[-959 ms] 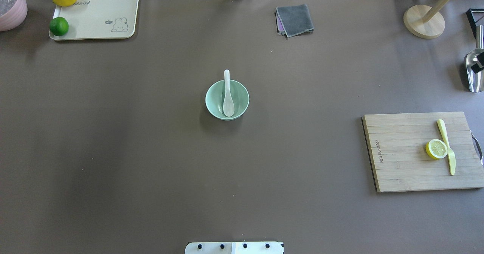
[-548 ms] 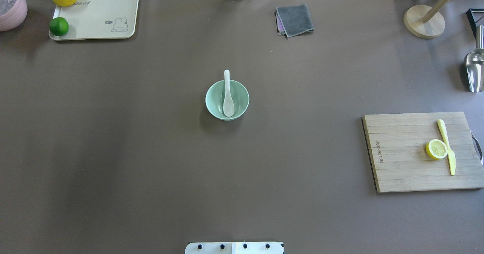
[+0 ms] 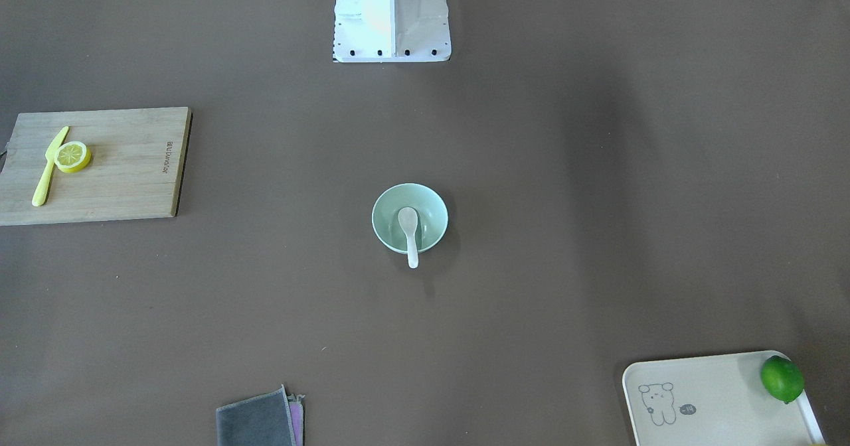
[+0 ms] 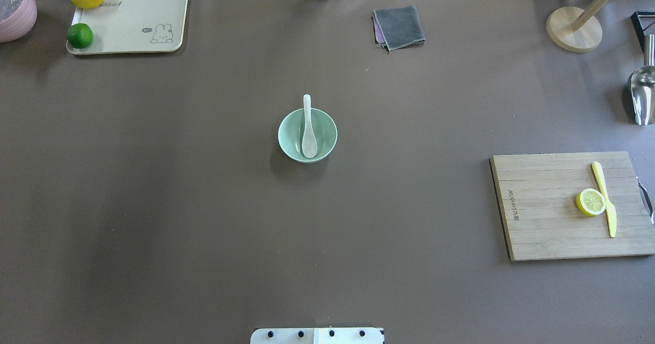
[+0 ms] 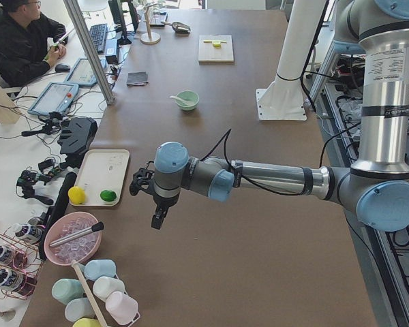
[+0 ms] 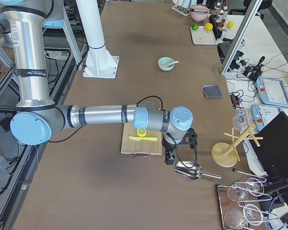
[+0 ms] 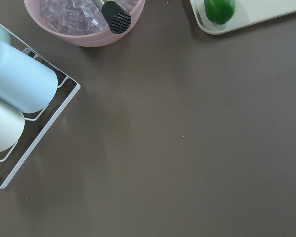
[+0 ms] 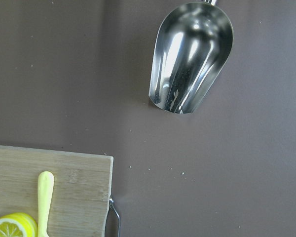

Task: Place spoon in bowl

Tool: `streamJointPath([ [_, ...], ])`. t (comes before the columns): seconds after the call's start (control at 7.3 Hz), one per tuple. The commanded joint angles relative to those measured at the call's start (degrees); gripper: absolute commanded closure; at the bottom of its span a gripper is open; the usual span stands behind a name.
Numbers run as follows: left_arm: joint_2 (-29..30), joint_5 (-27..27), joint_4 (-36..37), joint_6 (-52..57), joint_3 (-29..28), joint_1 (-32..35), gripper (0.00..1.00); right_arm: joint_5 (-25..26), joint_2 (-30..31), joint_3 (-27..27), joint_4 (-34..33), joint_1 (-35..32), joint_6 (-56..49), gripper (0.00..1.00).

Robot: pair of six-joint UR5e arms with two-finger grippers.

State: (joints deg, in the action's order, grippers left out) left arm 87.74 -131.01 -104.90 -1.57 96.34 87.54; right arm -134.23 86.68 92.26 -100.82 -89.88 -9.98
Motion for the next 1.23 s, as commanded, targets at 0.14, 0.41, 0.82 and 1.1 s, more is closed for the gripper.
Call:
streamJointPath([
  [0.14,-0.3,0.1,0.0,0.0,0.1,0.0,0.02,0.0,0.0,0.3,0.1,0.0,1.9,0.0],
  [0.41,-0.3,0.1,0.0,0.0,0.1,0.0,0.02,0.0,-0.1,0.4,0.0,0.0,2.2,0.0],
  [0.82,-0.2,0.1,0.0,0.0,0.0,0.0,0.02,-0.3,-0.3,0.2,0.0,0.0,2.2,0.0],
  [1.1,-0.2,0.1,-0.1,0.0,0.0,0.0,0.02,-0.3,-0.4,0.3,0.0,0.0,2.2,0.0],
])
